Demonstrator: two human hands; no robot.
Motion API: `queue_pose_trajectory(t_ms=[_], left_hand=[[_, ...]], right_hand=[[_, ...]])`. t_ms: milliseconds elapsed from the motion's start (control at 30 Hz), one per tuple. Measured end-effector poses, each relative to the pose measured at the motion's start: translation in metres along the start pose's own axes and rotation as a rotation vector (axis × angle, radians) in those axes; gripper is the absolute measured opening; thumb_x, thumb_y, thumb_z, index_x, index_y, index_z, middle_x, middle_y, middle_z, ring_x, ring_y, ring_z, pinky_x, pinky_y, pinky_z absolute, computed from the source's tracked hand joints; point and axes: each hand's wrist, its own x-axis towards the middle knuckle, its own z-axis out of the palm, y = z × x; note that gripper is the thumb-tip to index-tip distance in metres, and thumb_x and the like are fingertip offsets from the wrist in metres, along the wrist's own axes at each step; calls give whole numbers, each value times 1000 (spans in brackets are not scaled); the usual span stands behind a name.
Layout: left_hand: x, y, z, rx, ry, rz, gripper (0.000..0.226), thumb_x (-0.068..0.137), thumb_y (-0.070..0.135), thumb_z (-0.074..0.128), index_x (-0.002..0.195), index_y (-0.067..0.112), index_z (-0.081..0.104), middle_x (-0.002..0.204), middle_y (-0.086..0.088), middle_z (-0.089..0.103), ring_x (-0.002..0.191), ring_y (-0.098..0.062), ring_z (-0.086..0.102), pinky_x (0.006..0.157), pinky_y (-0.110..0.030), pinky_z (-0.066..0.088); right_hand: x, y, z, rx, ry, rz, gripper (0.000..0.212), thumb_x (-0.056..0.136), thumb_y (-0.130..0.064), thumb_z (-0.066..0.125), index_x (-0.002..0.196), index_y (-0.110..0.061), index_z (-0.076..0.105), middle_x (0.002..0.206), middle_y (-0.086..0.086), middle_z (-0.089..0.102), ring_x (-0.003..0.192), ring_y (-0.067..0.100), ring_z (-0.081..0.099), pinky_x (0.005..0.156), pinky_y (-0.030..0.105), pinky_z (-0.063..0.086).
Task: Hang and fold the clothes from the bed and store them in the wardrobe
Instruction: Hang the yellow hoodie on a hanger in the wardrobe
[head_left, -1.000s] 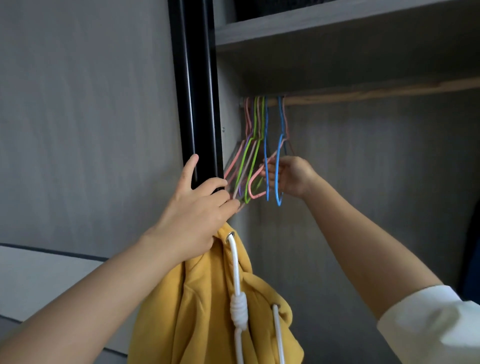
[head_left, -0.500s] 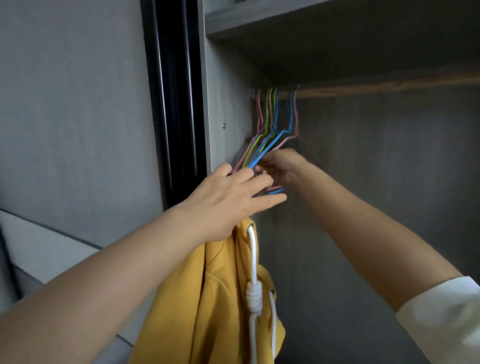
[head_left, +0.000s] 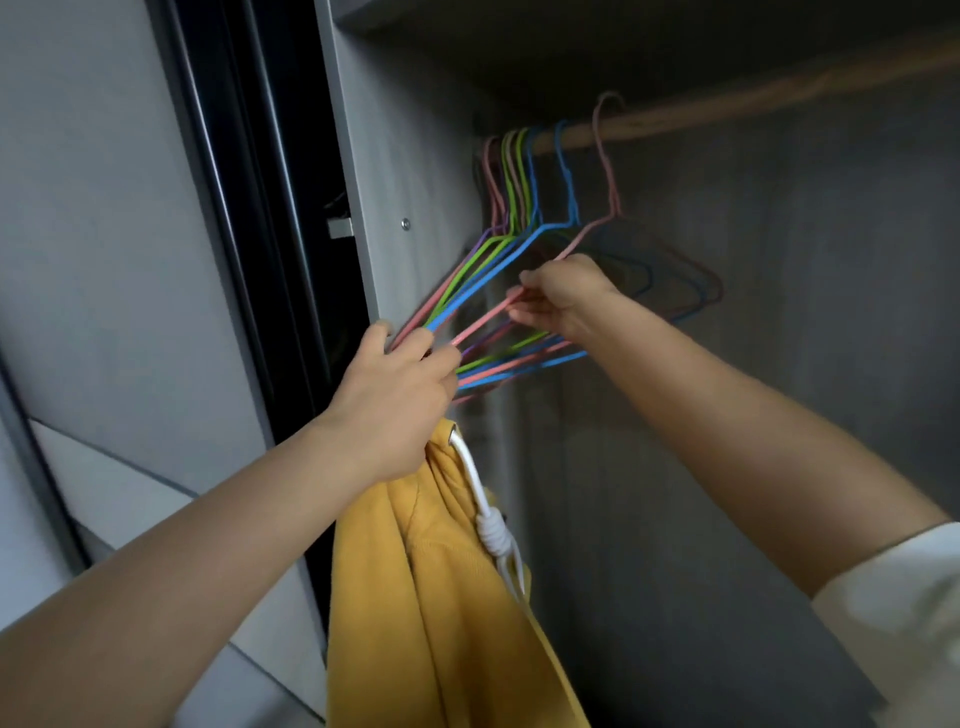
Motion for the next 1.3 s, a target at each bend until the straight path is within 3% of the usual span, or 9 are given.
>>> queue_pose_trajectory(t_ms=[100,200,300,433,500,633,967,1167,1300], left_hand=[[-6,7,0,-92,-55,-7,68,31,10,77,99,8,70,100,-3,65,82,-26,62,72,-40,46],[-6,18,-2,-148,-142,-37,83,71,18,67,144,19,29,150,0,26,128,-23,38,99,-43,34],[-16,19,1,-212,9,53,93,35,7,82,123,19,57,133,-9,52,112,-31,53,78,-46,50],[-18,14,10,-306,209,66,96,32,-4,74,119,20,42,121,-8,39,100,-29,40,63,-39,52],[-16,15,-1,-370,128,35,86,40,-5,72,117,17,39,109,-11,43,93,-30,46,56,-35,50],[-14,16,-5,-330,-192,-87,46,82,8,52,124,17,37,117,-2,50,108,-26,53,68,-34,41],[-28,18,-1,-528,-94,-75,21,84,10,47,103,19,52,106,1,58,102,-25,56,69,-31,39],[-21,13,3,-1033,-114,-116,20,74,0,56,76,19,58,81,-4,61,90,-25,60,73,-29,46],[-28,20,-10,-1264,-156,-219,20,71,-6,62,84,9,66,72,3,54,83,-17,55,72,-24,41]], right_hand=[[-2,3,-1,21,36,-9,26,95,1,39,70,-4,42,58,10,50,23,8,47,30,19,44],[-2,7,-4,23,35,-9,27,96,0,36,70,-4,42,63,10,47,23,7,46,30,19,44],[-7,5,-8,-1,45,-32,30,96,-1,33,68,-5,41,62,8,45,23,6,45,30,16,42],[-20,2,-21,-4,94,-45,27,95,-1,27,71,-9,38,62,5,41,38,12,48,30,15,41],[-26,0,-28,-6,129,-39,28,95,-1,25,72,-11,35,63,4,37,48,15,46,31,15,41],[-38,-5,-40,4,189,-30,32,94,0,19,67,-12,32,49,2,34,37,10,36,29,10,31],[-92,-8,-64,-369,425,-236,31,98,-12,32,68,-16,36,52,3,27,19,2,23,32,3,19],[-163,51,-87,-546,508,-139,36,96,-11,40,61,-14,37,46,4,30,23,3,25,29,9,19],[-226,98,-101,-468,616,-84,43,94,-2,42,52,-11,38,32,-4,33,24,4,28,33,16,24]])
